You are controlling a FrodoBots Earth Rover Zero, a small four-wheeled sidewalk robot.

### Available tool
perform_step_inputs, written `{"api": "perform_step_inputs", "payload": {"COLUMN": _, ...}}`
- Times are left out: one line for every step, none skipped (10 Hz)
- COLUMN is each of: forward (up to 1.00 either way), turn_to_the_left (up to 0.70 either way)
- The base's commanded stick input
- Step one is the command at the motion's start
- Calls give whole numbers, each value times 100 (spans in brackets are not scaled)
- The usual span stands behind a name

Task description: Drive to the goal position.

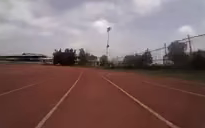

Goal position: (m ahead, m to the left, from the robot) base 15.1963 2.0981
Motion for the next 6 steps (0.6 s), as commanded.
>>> {"api": "perform_step_inputs", "payload": {"forward": 45, "turn_to_the_left": 0}}
{"api": "perform_step_inputs", "payload": {"forward": 45, "turn_to_the_left": 6}}
{"api": "perform_step_inputs", "payload": {"forward": 45, "turn_to_the_left": 21}}
{"api": "perform_step_inputs", "payload": {"forward": 45, "turn_to_the_left": 27}}
{"api": "perform_step_inputs", "payload": {"forward": 45, "turn_to_the_left": 27}}
{"api": "perform_step_inputs", "payload": {"forward": 45, "turn_to_the_left": 27}}
